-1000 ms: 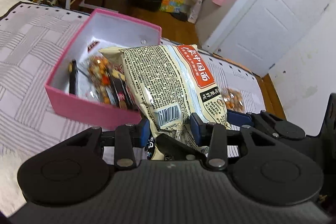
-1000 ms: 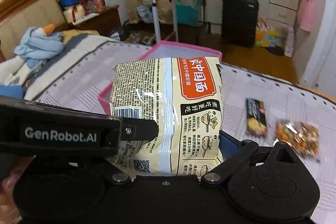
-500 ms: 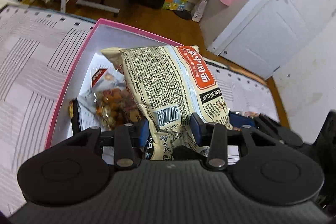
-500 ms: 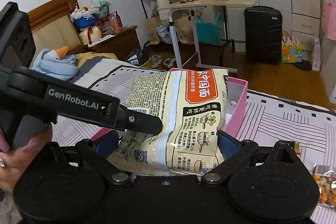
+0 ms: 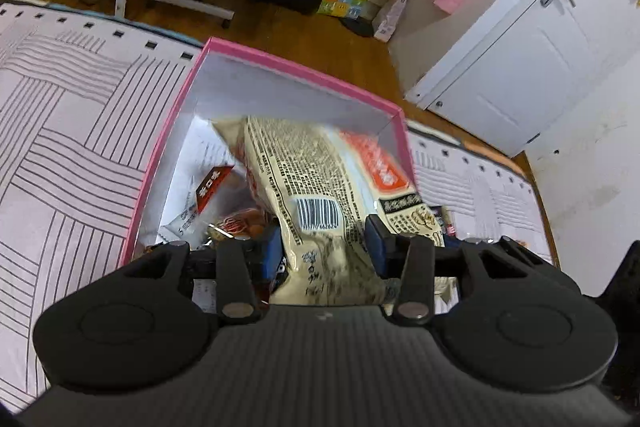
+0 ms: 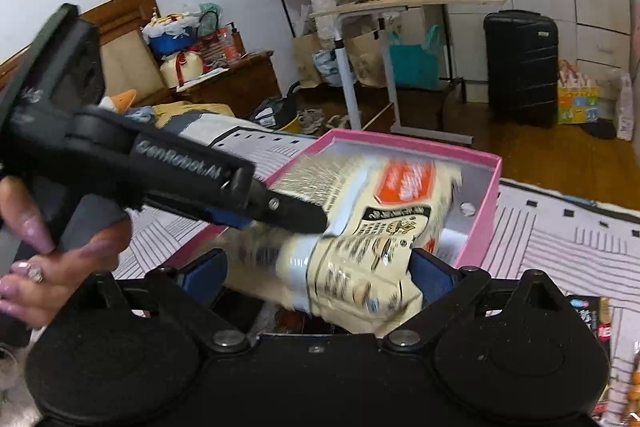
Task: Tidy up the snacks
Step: 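Lower the noodle bag into the pink box and open the left gripper, then move the left gripper back to the black NB cracker pack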
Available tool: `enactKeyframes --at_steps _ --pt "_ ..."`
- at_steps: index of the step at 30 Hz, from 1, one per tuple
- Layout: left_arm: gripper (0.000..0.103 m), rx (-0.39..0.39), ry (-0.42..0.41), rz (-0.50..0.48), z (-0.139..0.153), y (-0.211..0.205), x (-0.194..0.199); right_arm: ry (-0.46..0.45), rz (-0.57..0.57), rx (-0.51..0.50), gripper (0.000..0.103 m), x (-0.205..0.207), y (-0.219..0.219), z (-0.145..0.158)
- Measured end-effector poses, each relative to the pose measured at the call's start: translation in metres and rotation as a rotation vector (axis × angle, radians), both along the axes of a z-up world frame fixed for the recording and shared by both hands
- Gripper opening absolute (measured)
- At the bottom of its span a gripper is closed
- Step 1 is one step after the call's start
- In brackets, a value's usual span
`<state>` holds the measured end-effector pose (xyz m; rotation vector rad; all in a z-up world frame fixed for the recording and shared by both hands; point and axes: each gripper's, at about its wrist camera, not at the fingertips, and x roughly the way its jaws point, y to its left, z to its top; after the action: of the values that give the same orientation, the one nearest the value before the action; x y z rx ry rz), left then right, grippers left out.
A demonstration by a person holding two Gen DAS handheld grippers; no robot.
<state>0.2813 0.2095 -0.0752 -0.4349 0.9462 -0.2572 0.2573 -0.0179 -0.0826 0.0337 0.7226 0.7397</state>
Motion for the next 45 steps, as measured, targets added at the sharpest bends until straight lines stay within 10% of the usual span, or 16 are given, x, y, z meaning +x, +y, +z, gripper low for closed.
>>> enactKeyframes --at_steps 9,18,33,45 --pt "0.042 0.254 -0.085 0.018 -0.005 -0.028 0.001 -0.101 -0.096 -0.240 0.066 -0.004 0.019 -0.011" --pt "0.043 0.405 -0.091 0.005 0.008 -0.051 -0.029 -0.055 -0.096 -0.237 0.077 -0.025 -0.003 0.014" --pt "0.043 0.331 -0.184 -0.042 0.100 -0.083 -0.094 -0.025 -0.280 0.058 0.078 -0.054 -0.134 0.098" --pt "0.040 0.193 -0.143 -0.141 0.108 -0.169 -0.088 -0.120 -0.290 -0.170 0.080 -0.056 -0.181 0.073"
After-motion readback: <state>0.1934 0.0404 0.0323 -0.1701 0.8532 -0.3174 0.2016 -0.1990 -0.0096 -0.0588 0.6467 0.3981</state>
